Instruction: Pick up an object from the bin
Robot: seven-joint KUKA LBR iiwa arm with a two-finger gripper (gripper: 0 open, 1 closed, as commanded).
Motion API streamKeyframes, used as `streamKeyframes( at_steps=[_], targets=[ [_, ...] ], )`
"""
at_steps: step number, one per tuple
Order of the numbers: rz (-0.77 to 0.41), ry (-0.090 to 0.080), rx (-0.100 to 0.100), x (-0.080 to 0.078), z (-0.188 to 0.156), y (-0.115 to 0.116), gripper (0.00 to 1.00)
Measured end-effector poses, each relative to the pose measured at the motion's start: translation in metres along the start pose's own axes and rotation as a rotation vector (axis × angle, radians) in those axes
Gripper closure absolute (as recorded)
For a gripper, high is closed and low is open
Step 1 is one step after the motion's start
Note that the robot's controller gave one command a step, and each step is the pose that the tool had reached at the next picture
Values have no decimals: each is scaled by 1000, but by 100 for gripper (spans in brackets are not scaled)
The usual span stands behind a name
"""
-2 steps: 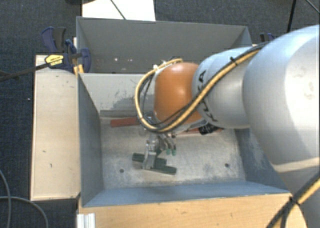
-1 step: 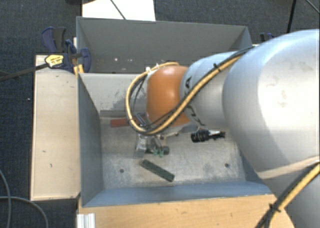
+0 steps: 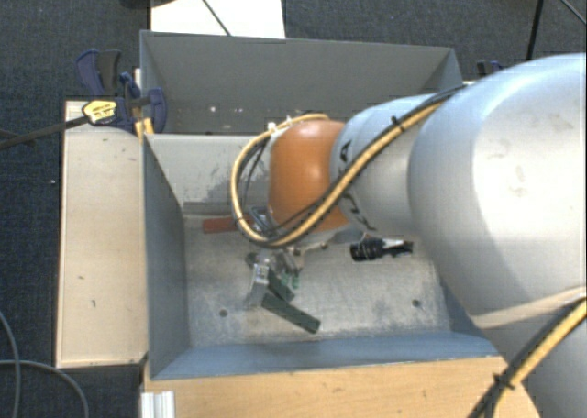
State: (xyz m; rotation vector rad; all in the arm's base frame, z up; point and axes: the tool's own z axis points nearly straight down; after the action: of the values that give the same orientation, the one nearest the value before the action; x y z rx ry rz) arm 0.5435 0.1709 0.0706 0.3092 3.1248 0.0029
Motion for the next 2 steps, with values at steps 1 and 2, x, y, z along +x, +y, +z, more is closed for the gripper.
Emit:
streamKeyframes(
  at_steps=[1, 2],
  targets=[
    [1, 0, 0, 0, 0, 0, 0],
    [-97, 0, 1, -6, 0, -86, 100]
  ],
)
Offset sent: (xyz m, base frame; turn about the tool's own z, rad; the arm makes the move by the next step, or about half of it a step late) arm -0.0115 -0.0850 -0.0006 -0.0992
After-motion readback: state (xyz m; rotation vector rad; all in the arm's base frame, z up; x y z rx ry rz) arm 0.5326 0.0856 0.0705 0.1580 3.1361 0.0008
